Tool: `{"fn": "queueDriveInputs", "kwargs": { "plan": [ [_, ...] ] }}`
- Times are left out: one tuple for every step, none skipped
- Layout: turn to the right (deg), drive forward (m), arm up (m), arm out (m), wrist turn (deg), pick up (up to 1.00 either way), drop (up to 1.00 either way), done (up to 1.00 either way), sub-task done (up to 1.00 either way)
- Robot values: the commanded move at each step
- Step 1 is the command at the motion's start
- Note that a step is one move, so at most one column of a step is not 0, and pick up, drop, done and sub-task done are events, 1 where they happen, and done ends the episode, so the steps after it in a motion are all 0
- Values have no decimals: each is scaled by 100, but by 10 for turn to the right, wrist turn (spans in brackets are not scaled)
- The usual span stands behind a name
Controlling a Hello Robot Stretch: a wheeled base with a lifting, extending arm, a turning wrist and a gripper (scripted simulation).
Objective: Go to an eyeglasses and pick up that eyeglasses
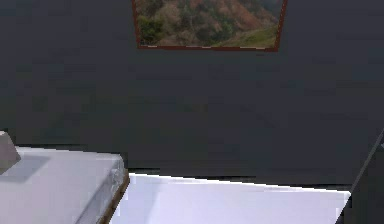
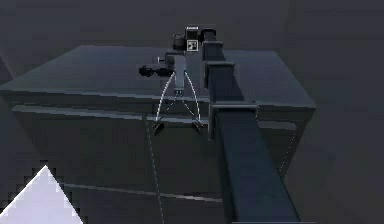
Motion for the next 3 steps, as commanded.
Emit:
{"fn": "queueDriveInputs", "kwargs": {
  "plan": [
    [0,0,0,0,450,0,0,0,0],
    [0,0,0,0,450,0,0,0,0],
    [0,0,0,0,450,0,0,0,0]
  ]
}}
